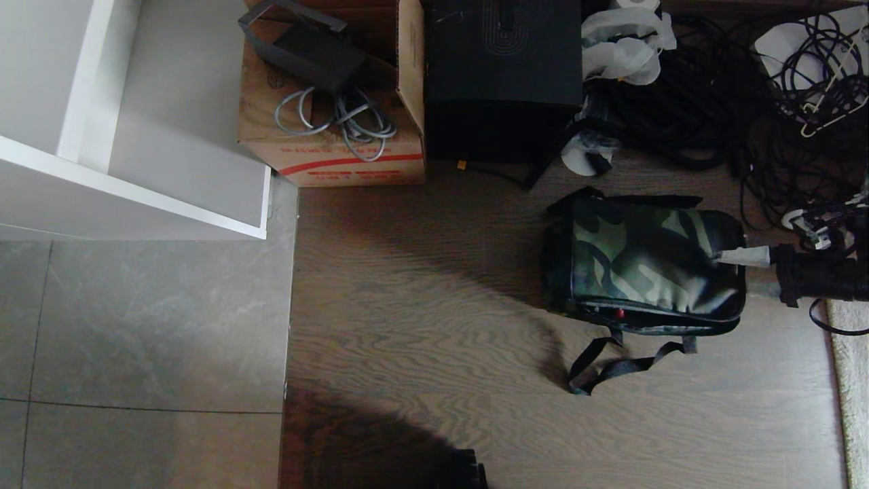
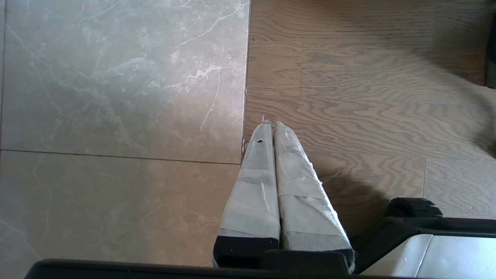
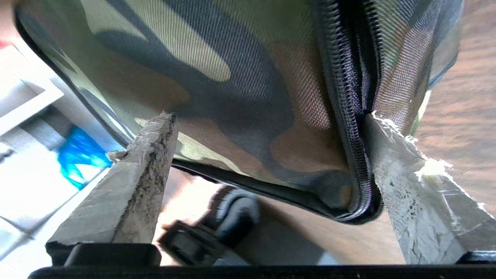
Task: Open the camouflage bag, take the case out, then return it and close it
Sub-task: Open the top of the storage box
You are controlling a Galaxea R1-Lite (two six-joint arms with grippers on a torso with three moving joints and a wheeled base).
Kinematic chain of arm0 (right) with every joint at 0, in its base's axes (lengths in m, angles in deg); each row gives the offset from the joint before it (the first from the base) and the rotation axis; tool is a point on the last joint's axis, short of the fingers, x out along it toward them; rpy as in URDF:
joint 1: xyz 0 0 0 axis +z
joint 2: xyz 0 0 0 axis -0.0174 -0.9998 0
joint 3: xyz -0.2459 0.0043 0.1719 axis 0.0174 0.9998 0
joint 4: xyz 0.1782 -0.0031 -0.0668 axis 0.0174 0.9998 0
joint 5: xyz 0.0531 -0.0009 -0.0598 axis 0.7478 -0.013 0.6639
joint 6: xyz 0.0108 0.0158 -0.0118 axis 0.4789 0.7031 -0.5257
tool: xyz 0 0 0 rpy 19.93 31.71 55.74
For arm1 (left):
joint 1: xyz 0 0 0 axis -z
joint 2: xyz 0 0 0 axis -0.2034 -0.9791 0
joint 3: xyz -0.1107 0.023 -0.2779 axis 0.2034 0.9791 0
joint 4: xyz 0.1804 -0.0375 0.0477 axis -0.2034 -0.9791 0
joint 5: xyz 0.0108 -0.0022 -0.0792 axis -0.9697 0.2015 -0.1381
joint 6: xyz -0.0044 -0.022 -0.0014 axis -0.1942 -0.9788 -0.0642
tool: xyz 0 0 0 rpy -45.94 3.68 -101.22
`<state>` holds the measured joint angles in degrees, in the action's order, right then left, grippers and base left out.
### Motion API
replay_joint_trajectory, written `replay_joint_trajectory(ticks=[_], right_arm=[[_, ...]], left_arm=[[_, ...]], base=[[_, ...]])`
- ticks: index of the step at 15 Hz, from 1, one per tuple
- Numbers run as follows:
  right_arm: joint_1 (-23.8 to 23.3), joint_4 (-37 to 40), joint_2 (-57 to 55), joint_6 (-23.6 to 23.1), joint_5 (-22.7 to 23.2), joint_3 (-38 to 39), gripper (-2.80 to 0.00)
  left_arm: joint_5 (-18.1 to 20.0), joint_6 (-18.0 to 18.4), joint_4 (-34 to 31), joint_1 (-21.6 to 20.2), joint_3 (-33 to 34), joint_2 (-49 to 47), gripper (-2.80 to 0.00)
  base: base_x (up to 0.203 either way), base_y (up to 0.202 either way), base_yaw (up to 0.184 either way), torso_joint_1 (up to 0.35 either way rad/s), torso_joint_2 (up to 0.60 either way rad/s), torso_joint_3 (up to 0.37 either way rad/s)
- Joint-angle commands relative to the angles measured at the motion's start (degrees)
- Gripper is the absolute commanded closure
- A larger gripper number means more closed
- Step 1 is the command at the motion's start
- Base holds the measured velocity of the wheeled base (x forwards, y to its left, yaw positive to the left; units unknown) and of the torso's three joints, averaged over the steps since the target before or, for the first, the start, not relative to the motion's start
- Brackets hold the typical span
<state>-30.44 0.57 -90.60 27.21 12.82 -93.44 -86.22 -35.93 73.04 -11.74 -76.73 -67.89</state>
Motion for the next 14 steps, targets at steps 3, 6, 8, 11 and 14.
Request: replay_joint_trajectory(ticks=[3, 6, 8, 11, 14], right_arm=[[-0.51, -0.4, 2.48, 11.43, 2.02, -1.5, -2.8], [-0.73, 0.11, 3.57, 12.82, 4.19, -1.08, -2.8], [-0.64, 0.29, 4.05, 15.8, 4.29, -0.9, -2.8], [-0.64, -0.24, 4.09, 16.82, 4.33, -0.86, 0.0], [-0.64, -0.5, 4.09, 16.17, 4.68, -0.77, 0.0]], left_arm=[[0.01, 0.0, 0.01, 0.0, 0.02, -0.06, 0.0], [-0.05, 0.0, 0.01, 0.0, 0.02, -0.06, 0.0], [0.03, 0.0, 0.01, 0.0, 0.02, -0.06, 0.0], [0.03, 0.0, 0.01, 0.0, -0.01, -0.06, 0.0], [-0.06, 0.0, 0.01, 0.0, 0.02, -0.06, 0.0]], base=[[0.0, 0.0, 0.0, 0.0, 0.0, 0.0], [0.0, 0.0, 0.0, 0.0, 0.0, 0.0], [0.0, 0.0, 0.0, 0.0, 0.0, 0.0], [0.0, 0.0, 0.0, 0.0, 0.0, 0.0], [0.0, 0.0, 0.0, 0.0, 0.0, 0.0]])
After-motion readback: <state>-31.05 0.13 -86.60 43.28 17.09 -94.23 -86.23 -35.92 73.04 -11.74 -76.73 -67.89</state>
